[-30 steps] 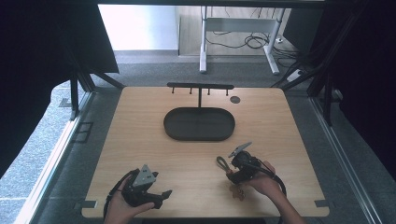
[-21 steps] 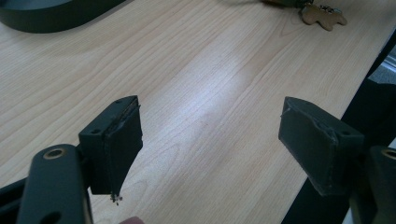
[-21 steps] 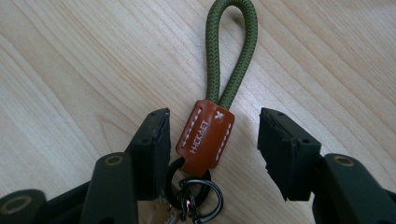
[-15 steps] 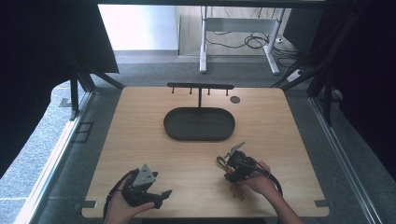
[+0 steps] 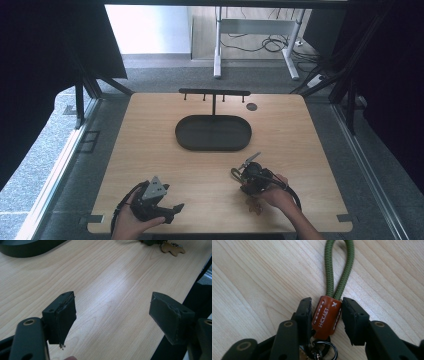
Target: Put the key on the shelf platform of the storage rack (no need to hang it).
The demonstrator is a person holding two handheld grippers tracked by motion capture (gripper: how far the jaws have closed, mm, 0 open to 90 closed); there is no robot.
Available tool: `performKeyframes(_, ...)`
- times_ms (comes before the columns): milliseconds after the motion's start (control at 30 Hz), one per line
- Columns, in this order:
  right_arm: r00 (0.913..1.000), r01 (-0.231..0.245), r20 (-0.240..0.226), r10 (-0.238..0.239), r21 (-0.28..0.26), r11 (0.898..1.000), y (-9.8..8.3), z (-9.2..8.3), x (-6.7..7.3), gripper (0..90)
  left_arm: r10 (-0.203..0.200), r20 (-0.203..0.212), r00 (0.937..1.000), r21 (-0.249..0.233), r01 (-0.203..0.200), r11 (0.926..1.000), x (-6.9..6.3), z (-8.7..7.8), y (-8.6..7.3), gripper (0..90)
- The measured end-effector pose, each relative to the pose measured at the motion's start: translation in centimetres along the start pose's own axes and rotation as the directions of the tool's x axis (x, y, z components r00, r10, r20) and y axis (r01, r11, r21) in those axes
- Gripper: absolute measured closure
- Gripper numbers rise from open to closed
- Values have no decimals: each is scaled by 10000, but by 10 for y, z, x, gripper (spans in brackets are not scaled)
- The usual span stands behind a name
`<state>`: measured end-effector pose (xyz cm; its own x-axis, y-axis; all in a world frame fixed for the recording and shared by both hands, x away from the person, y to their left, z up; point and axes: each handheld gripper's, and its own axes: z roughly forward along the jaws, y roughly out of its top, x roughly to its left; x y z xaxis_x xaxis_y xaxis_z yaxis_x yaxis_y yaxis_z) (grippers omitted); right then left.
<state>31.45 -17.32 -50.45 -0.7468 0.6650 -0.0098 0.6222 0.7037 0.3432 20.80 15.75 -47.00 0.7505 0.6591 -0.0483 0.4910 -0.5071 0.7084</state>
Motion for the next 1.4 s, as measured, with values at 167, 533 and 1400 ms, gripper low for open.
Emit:
performKeyframes(167,10000,-33,-24,33,-2,10000,0,0,-2,664,-10,-23,10000,21,10,10000,0,0,0,220)
performKeyframes(533,10000,-27,-30,26,-468,9989,-1,-15,-6,788,-6,-52,10000,46,6,10000,0,1,0,220)
performKeyframes(1400,9995,-65,-317,71,194,9998,4,1,-10,663,33,4,10000,103,-33,9999,-1,3,0,220)
